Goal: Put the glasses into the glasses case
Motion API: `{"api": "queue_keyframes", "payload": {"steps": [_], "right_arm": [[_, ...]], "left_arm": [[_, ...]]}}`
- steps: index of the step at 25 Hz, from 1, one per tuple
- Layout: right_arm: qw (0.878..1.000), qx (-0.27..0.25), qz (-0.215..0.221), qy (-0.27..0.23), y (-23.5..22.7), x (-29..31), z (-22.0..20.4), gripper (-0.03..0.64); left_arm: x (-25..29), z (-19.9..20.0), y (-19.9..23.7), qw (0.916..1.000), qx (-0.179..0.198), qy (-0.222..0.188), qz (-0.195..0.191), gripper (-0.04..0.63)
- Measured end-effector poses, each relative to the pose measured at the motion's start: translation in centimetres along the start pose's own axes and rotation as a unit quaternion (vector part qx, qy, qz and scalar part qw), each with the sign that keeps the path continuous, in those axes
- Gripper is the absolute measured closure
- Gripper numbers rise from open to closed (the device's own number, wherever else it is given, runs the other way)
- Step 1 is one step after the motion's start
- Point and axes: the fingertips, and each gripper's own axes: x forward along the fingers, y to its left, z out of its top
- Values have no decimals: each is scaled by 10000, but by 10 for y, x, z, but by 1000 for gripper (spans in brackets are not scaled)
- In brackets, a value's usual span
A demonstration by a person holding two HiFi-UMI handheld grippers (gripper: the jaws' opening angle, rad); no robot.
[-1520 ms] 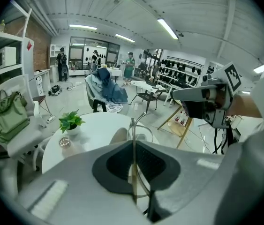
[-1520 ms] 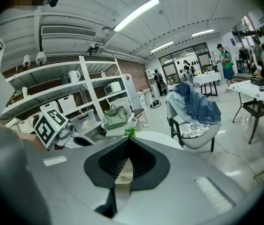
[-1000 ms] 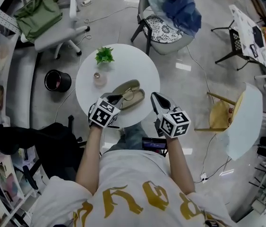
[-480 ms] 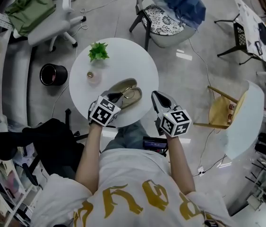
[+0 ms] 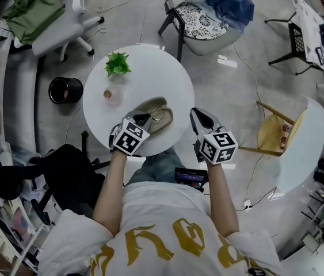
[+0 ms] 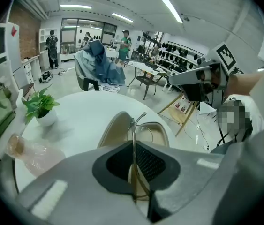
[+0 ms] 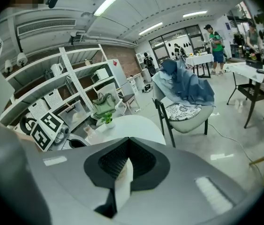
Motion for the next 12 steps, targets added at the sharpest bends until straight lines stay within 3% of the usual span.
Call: {"api": "queue_keyframes", "payload": {"steps": [12], "right_arm": [[9998, 82, 9, 158, -8, 3, -8, 591]], "left_arm": [[21, -4, 4, 9985, 321, 316, 313, 581]]}}
